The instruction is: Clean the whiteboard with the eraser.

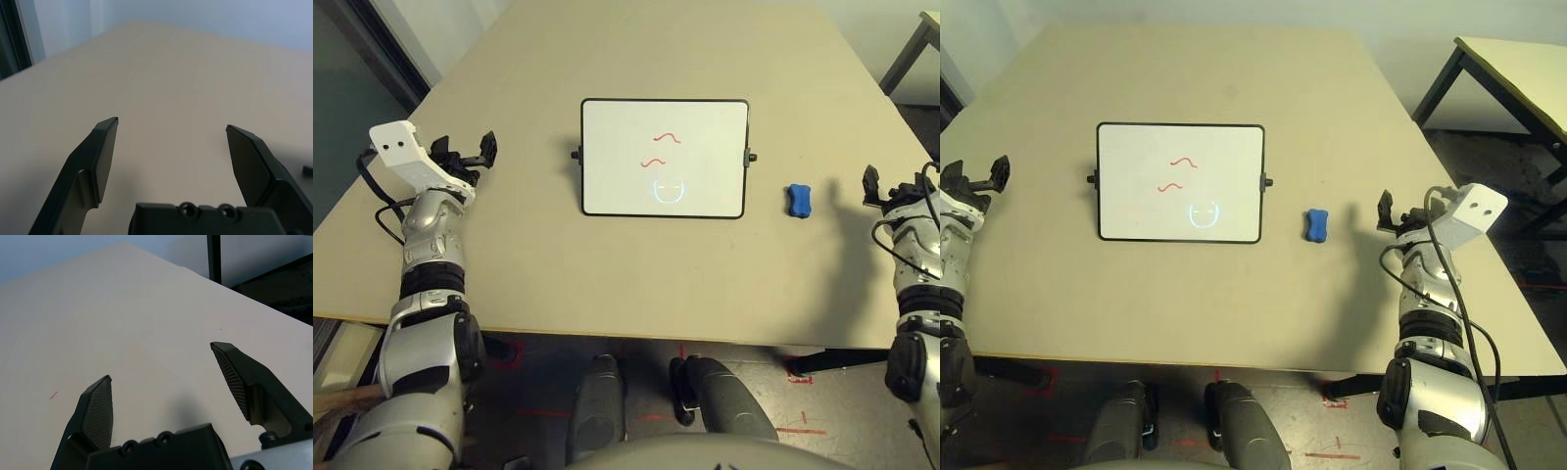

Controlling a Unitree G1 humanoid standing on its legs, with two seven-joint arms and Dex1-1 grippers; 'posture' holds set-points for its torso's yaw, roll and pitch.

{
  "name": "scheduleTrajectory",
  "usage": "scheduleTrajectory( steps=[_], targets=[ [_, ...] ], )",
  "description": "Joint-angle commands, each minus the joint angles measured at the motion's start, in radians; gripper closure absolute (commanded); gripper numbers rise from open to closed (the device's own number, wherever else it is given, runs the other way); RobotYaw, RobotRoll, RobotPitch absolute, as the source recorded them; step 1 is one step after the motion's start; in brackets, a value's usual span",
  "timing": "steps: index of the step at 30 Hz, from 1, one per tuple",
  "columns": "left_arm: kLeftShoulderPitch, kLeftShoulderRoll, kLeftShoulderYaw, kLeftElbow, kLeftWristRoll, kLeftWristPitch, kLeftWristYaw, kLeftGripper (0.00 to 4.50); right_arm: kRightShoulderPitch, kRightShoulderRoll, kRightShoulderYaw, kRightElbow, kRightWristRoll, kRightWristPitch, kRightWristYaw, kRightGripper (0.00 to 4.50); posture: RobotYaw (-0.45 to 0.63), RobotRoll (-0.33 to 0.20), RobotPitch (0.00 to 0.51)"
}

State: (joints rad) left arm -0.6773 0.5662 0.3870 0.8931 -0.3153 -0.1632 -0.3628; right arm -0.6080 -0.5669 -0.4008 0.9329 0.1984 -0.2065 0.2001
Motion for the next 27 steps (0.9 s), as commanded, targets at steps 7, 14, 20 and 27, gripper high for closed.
scheduleTrajectory(
  steps=[7, 14, 20, 27],
  targets=[
    [-0.045, -0.011, -0.023, -0.064, -0.006, 0.069, -0.041, 0.0, 0.017, -0.018, -0.001, -0.04, 0.009, 0.045, 0.004, 0.03, -0.06, 0.0, 0.141],
    [-0.102, 0.046, -0.09, -0.275, -0.082, 0.328, -0.293, 0.0, 0.08, 0.004, 0.02, -0.597, 0.081, 0.678, -0.094, 0.03, -0.09, 0.0, 0.119],
    [-0.094, 0.073, -0.178, -0.517, -0.134, 0.566, -0.427, 0.0, 0.152, 0.079, 0.083, -1.056, 0.143, 1.165, -0.161, 0.03, -0.1, 0.0, 0.104],
    [-0.096, 0.029, -0.249, -0.644, -0.134, 0.655, -0.46, 0.0, 0.154, 0.157, 0.133, -1.081, 0.078, 1.202, -0.209, 0.03, -0.11, 0.0, 0.103]
  ],
)
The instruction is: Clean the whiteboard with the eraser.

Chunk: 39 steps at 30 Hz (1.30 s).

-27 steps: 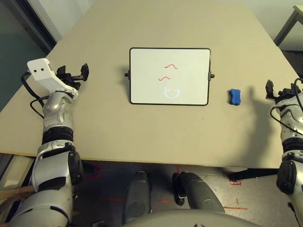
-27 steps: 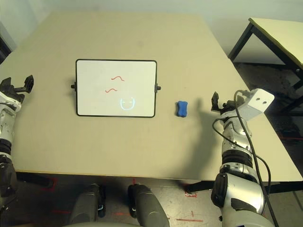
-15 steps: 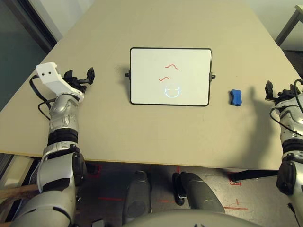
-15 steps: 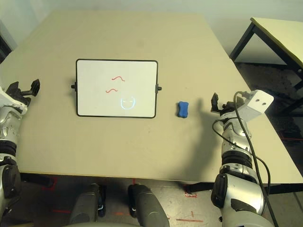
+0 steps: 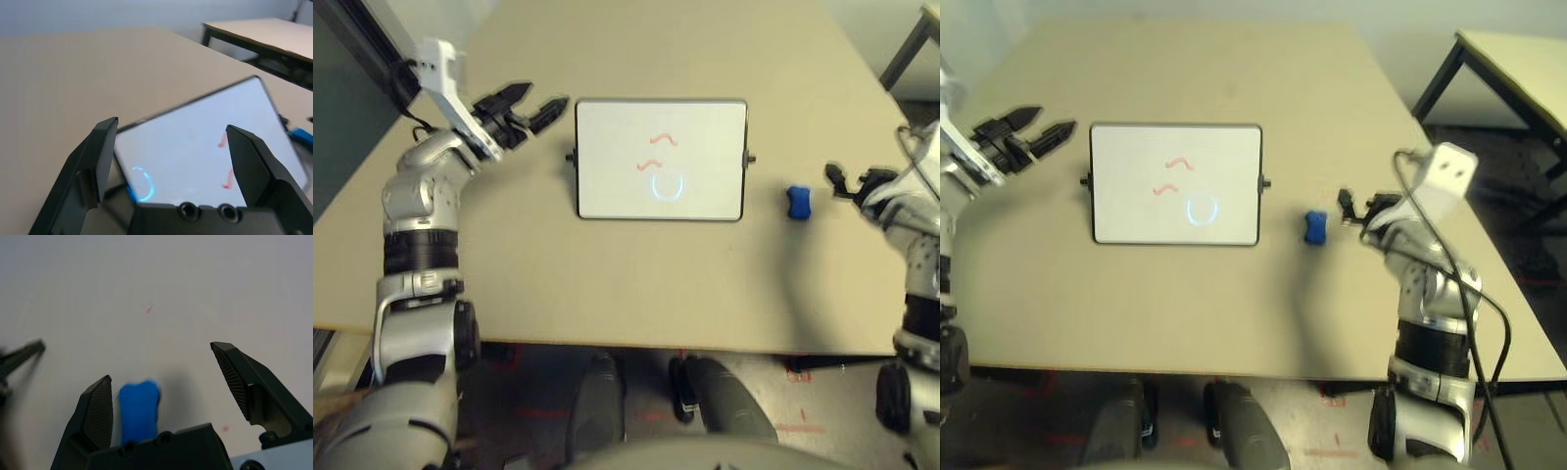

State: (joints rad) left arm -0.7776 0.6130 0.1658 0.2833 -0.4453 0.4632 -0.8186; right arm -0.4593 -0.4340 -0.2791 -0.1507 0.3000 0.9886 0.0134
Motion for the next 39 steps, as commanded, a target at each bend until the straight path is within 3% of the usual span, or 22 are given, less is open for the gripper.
scheduleTrajectory(
  steps=[1, 22, 33, 39],
  targets=[
    [0.002, -0.027, -0.032, -0.038, -0.004, 0.037, -0.001, 0.0, 0.003, 0.032, 0.013, 0.014, -0.029, 0.001, -0.025, 0.03, -0.11, 0.0, 0.104],
    [0.05, -0.015, -0.043, -0.162, -0.009, 0.164, -0.005, 0.0, 0.004, 0.119, 0.02, 0.138, -0.081, -0.045, -0.019, 0.03, -0.05, 0.0, 0.122],
    [0.074, 0.027, -0.079, -0.22, -0.019, 0.273, -0.039, 0.0, 0.002, 0.138, 0.019, 0.134, -0.084, -0.001, -0.026, 3.56, -0.05, 0.0, 0.121],
    [0.056, 0.034, -0.091, -0.225, -0.02, 0.286, -0.043, 0.0, -0.029, 0.119, 0.016, 0.066, -0.086, 0.007, -0.03, 3.77, -0.06, 0.0, 0.12]
  ],
)
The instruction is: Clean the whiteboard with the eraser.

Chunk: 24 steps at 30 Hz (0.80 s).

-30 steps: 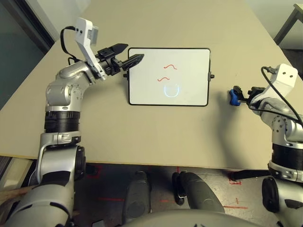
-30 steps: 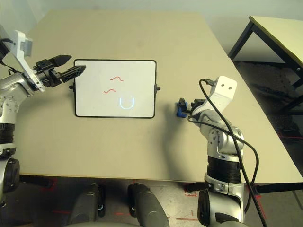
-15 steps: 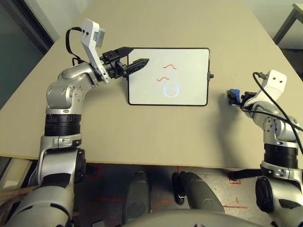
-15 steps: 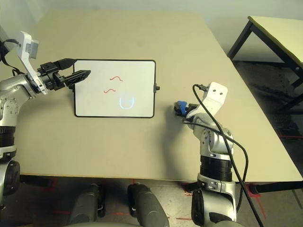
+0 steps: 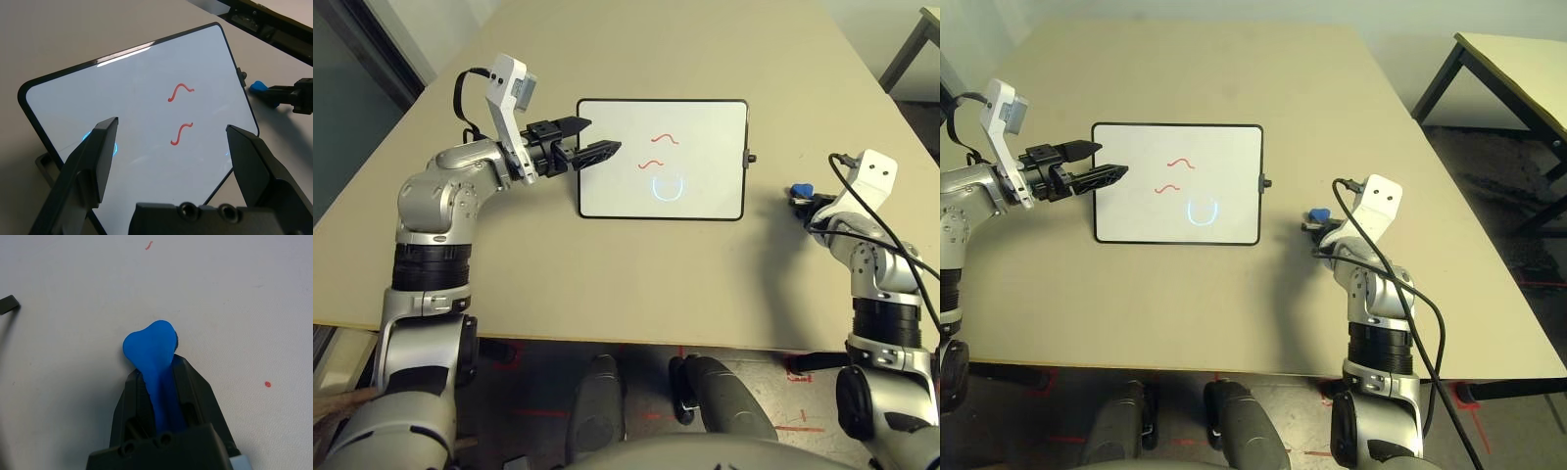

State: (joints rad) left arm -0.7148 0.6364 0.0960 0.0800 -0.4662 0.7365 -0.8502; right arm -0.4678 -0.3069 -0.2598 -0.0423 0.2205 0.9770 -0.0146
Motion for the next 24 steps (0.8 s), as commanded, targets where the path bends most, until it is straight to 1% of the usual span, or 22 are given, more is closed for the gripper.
scheduleTrajectory(
  steps=[1, 4, 7, 10, 13, 16, 18, 21, 24],
  targets=[
    [-0.01, 0.012, -0.024, -0.024, 0.0, 0.016, -0.014, 0.0, -0.046, -0.02, 0.008, -0.07, -0.003, 0.026, 0.009, 3.77, -0.07, 0.0, 0.12],
    [-0.019, 0.012, -0.032, -0.024, 0.0, 0.021, -0.02, 0.0, -0.126, -0.052, 0.043, -0.133, 0.021, 0.066, 0.059, 3.77, -0.08, 0.0, 0.117],
    [-0.027, 0.012, -0.044, -0.013, 0.005, 0.019, -0.03, 0.0, -0.208, -0.077, 0.108, -0.18, 0.062, 0.126, 0.142, 3.77, -0.08, 0.0, 0.114],
    [-0.035, 0.012, -0.058, -0.004, 0.008, 0.018, -0.041, 0.0, -0.279, -0.099, 0.223, -0.228, 0.106, 0.194, 0.245, 3.77, -0.09, 0.0, 0.109],
    [-0.052, 0.011, -0.071, 0.014, 0.015, 0.013, -0.051, 0.0, -0.323, -0.096, 0.324, -0.23, 0.125, 0.228, 0.311, 3.78, -0.09, 0.0, 0.104],
    [-0.064, 0.019, -0.089, 0.022, 0.019, 0.025, -0.064, 0.0, -0.335, -0.106, 0.438, -0.176, 0.091, 0.194, 0.354, 3.78, -0.09, 0.0, 0.102],
    [-0.065, 0.032, -0.103, 0.019, 0.021, 0.039, -0.075, 0.0, -0.345, -0.106, 0.495, -0.134, 0.063, 0.174, 0.364, 3.78, -0.08, 0.0, 0.102],
    [-0.063, 0.052, -0.117, 0.007, 0.022, 0.055, -0.088, 0.0, -0.375, -0.101, 0.557, -0.078, 0.022, 0.143, 0.378, 3.78, -0.07, 0.0, 0.102],
    [-0.062, 0.059, -0.117, 0.001, 0.019, 0.061, -0.091, 0.0, -0.4, -0.09, 0.588, -0.032, -0.011, 0.114, 0.392, 3.78, -0.06, 0.0, 0.104]
  ],
)
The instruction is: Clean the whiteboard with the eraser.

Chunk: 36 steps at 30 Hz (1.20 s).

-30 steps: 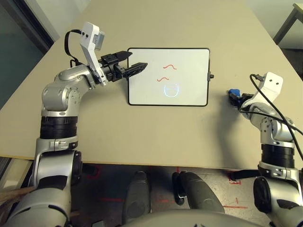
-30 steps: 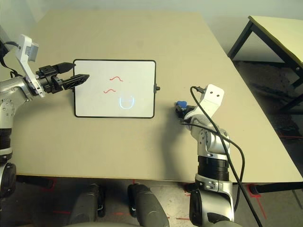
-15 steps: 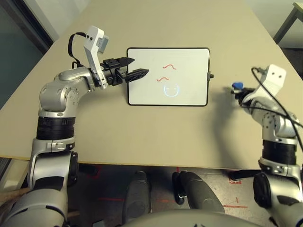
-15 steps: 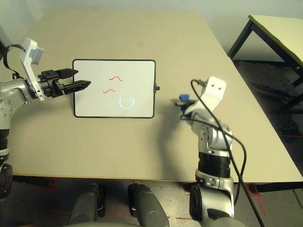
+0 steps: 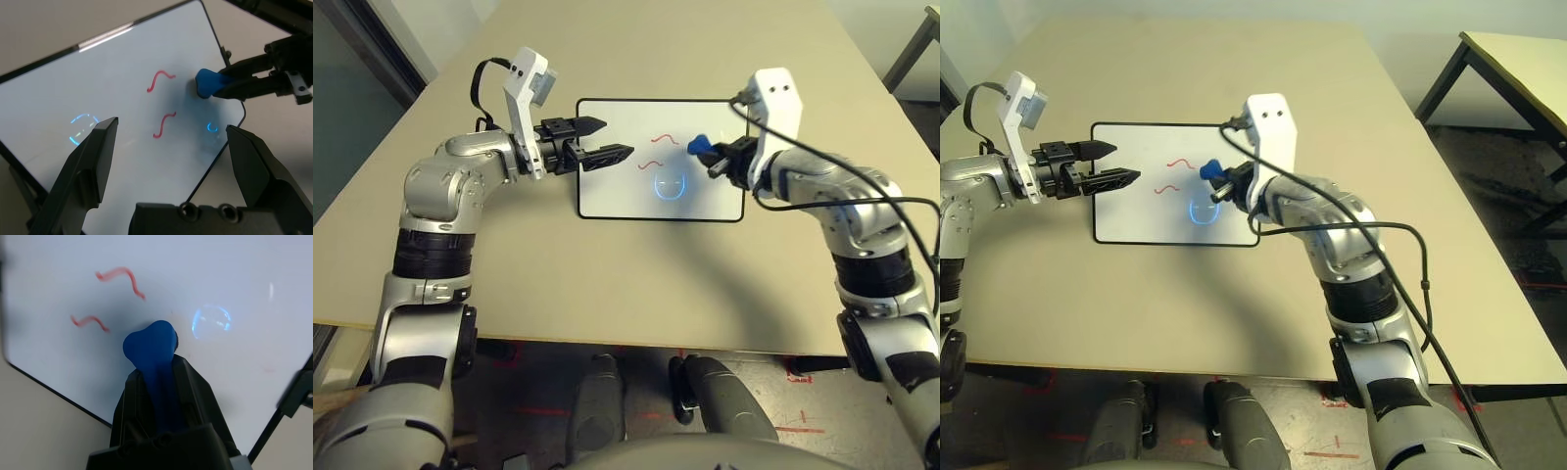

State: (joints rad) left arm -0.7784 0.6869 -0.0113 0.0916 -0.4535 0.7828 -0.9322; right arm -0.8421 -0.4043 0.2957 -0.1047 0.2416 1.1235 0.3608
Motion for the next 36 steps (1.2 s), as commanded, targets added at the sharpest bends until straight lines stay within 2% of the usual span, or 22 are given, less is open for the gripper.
scheduleTrajectory(
  steps=[1, 11, 17, 26, 36],
  targets=[
    [0.004, 0.011, -0.01, -0.015, 0.006, 0.017, -0.009, 0.0, -0.036, 0.011, 0.044, 0.05, -0.045, -0.045, 0.022, 3.78, -0.06, 0.0, 0.104],
    [0.037, 0.015, 0.0, -0.059, 0.004, 0.047, 0.002, 0.0, -0.205, 0.058, 0.129, 0.287, -0.201, -0.213, 0.08, 3.78, -0.04, 0.0, 0.112],
    [0.055, 0.007, 0.007, -0.084, -0.003, 0.059, 0.017, 0.0, -0.203, 0.096, 0.148, 0.311, -0.251, -0.239, 0.118, 3.78, -0.03, 0.0, 0.116],
    [0.054, 0.006, 0.009, -0.09, -0.009, 0.073, 0.027, 0.0, -0.135, 0.1, 0.183, 0.253, -0.293, -0.186, 0.169, 3.83, -0.04, 0.0, 0.123],
    [0.047, 0.001, -0.001, -0.082, -0.013, 0.069, 0.03, 0.0, -0.227, 0.066, 0.116, 0.41, -0.326, -0.246, 0.154, 3.83, -0.05, 0.0, 0.125]
  ],
)
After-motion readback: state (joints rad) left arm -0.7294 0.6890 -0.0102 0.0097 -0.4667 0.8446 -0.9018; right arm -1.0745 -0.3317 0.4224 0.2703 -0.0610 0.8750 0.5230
